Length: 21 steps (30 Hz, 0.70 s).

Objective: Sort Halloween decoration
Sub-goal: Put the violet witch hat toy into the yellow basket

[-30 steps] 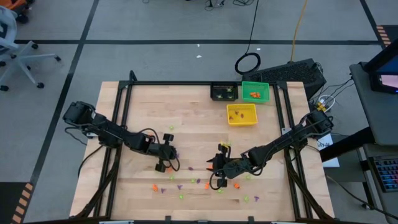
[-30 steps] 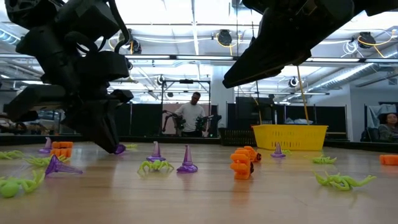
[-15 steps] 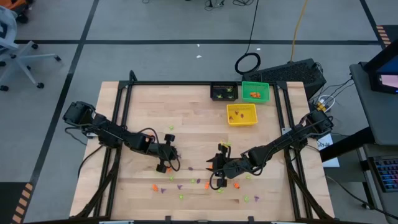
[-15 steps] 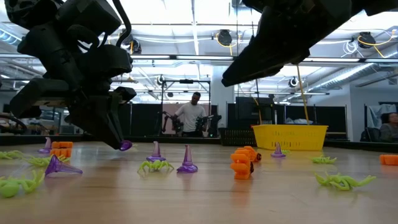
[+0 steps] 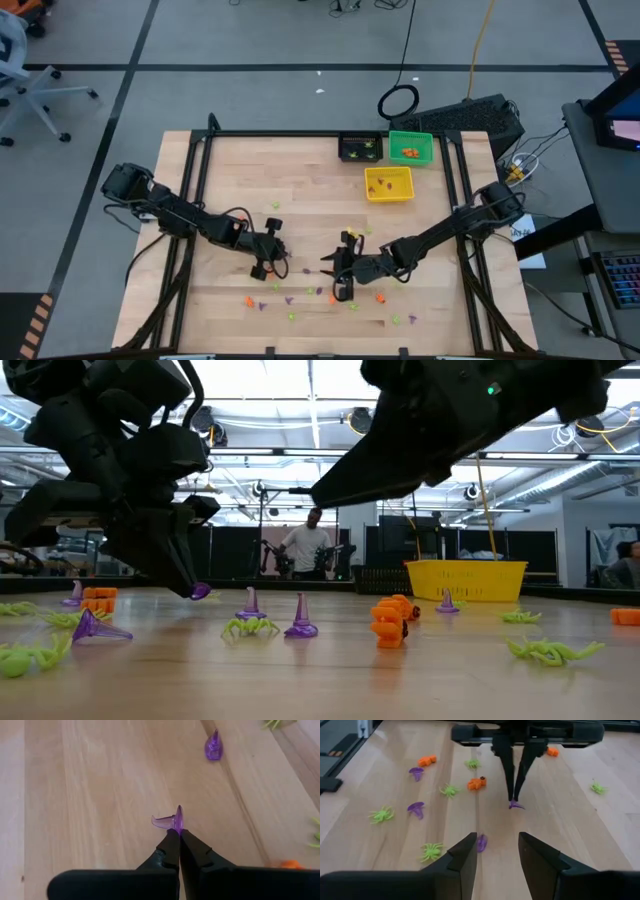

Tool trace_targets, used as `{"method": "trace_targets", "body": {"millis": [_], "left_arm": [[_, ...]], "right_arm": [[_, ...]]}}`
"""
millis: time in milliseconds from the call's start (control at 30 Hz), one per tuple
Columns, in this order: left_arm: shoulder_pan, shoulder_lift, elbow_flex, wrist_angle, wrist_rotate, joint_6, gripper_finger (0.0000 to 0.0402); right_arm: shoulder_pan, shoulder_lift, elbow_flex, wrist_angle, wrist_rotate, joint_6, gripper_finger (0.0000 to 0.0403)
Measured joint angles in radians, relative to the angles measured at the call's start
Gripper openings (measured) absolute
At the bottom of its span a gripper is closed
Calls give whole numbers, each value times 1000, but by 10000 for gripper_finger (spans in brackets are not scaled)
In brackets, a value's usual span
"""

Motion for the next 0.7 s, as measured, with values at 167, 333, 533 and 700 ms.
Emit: {"method": "trace_targets", "body": {"millis": [167,333,533,700], "left_arm": [[-7,0,0,35,17,8,0],[-7,0,0,85,50,8,0],[-7,0,0,170,82,5,0],[-7,0,0,237,135,1,0]], "right_arm": [[-28,25,8,-2,-1,53,132],[-45,46,44,-101,35,50,132],[-41,124,121,-116,54,-111,132],[-42,189,207,-114,57,-233,132]]}}
